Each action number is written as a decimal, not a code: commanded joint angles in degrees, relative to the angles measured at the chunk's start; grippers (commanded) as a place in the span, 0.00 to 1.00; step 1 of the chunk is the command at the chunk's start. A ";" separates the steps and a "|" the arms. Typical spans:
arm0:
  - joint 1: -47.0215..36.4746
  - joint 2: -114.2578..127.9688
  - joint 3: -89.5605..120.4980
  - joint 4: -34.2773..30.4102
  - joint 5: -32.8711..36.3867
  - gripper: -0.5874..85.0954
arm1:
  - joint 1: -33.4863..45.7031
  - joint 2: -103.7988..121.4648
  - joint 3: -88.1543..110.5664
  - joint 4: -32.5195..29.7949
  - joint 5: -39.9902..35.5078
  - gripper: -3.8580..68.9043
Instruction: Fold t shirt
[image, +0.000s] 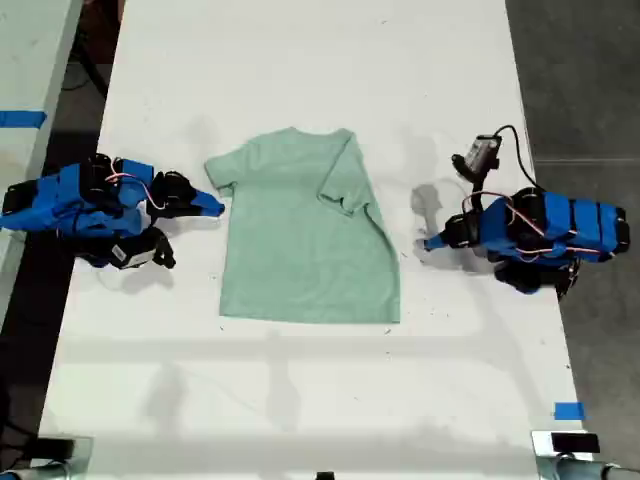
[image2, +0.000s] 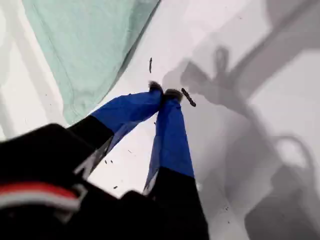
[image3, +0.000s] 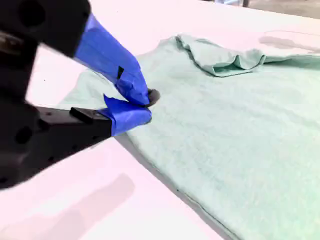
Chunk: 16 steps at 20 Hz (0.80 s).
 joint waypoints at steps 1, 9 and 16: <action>-0.09 0.26 0.97 -0.26 -0.53 0.01 | 0.97 0.97 3.16 -1.23 -3.16 0.08; 0.00 0.26 0.97 -0.26 -0.26 0.01 | 1.14 0.97 3.16 -1.23 -3.34 0.08; 3.08 0.26 -6.15 2.90 -4.04 0.00 | 1.49 0.97 3.16 -1.23 -3.60 0.08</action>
